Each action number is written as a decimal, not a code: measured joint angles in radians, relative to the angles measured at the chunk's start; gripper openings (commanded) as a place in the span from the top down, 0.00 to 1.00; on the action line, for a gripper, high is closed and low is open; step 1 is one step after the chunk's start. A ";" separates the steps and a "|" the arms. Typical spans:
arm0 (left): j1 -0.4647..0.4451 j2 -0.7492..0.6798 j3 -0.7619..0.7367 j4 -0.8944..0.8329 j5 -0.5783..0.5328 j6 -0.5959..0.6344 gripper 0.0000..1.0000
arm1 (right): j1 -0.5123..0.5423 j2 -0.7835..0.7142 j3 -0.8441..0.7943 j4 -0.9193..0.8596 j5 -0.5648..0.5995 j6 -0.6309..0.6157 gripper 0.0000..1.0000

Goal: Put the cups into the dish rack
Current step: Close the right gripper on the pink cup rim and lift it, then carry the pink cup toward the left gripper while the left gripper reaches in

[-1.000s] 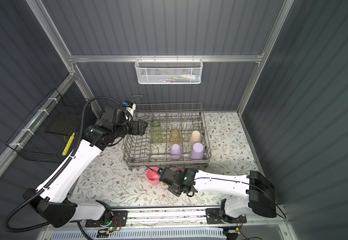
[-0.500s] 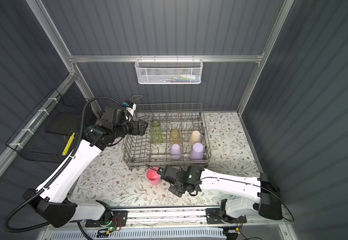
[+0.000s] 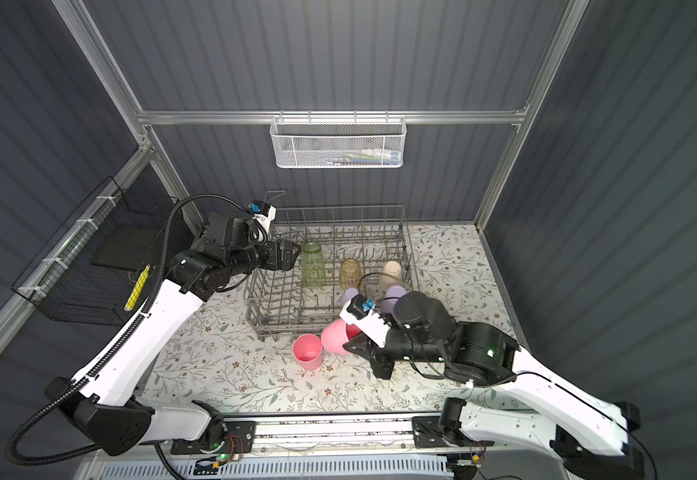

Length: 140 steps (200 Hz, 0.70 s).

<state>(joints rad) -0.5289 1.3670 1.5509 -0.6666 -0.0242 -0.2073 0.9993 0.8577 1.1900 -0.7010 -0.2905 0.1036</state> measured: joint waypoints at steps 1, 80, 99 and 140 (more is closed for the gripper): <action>0.000 0.000 0.000 0.002 0.002 0.000 0.00 | -0.004 -0.003 -0.002 0.004 -0.004 0.000 1.00; 0.062 -0.022 -0.074 0.134 0.242 -0.067 0.00 | -0.354 -0.021 -0.199 0.532 -0.478 0.266 1.00; 0.111 -0.031 -0.126 0.203 0.359 -0.115 0.01 | -0.413 0.005 -0.232 0.668 -0.548 0.354 1.00; 0.227 -0.045 -0.287 0.424 0.621 -0.273 0.02 | -0.508 0.071 -0.303 0.966 -0.657 0.561 1.00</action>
<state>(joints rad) -0.3019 1.3220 1.2640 -0.2428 0.5968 -0.4801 0.4915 0.9283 0.8875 0.2653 -0.9474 0.6643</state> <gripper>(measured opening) 0.985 0.055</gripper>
